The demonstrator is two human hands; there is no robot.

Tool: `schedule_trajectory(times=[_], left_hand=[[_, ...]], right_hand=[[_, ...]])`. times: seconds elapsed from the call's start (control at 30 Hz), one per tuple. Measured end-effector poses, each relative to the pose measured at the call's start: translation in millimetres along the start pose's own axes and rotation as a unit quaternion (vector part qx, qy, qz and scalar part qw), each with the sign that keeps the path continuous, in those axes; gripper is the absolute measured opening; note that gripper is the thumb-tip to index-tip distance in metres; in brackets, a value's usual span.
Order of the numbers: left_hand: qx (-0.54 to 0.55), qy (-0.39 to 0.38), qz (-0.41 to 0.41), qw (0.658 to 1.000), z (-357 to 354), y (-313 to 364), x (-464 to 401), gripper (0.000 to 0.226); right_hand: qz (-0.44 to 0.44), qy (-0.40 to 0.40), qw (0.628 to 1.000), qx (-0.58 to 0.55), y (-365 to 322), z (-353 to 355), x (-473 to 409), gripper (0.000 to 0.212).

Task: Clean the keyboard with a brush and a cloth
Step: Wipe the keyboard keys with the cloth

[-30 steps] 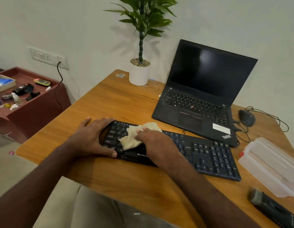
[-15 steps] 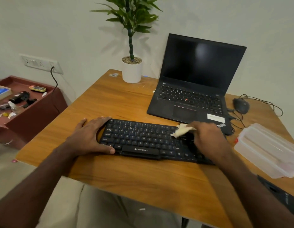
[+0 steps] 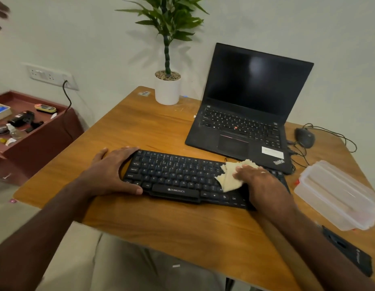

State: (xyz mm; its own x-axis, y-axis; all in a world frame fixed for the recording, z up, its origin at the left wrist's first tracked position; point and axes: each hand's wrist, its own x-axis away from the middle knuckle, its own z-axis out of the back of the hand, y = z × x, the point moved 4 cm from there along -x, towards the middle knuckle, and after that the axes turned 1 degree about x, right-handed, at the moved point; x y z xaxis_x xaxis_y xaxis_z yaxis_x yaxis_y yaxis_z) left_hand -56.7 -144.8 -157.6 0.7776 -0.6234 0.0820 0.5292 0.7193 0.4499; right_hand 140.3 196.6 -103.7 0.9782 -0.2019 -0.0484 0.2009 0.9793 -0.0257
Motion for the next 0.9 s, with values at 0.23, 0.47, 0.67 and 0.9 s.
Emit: schedule_trajectory(times=[0.23,0.47,0.67,0.9], left_hand=[[0.004,-0.012,-0.007,1.0,4,3,2,0.123],[-0.017,-0.062,0.004,0.998,22,-2,-2,0.134],[-0.153,-0.076,0.009,0.985,24,40,-19,0.146],[-0.176,-0.073,-0.157,0.969,-45,198,-37,0.143]], right_hand=[[-0.059,0.071,0.994,-0.06,-4,14,-10,0.042],[-0.018,0.04,0.999,-0.027,13,2,10,0.047],[-0.163,0.178,0.946,-0.215,74,35,10,0.033],[-0.082,0.106,0.984,-0.12,24,15,14,0.042]])
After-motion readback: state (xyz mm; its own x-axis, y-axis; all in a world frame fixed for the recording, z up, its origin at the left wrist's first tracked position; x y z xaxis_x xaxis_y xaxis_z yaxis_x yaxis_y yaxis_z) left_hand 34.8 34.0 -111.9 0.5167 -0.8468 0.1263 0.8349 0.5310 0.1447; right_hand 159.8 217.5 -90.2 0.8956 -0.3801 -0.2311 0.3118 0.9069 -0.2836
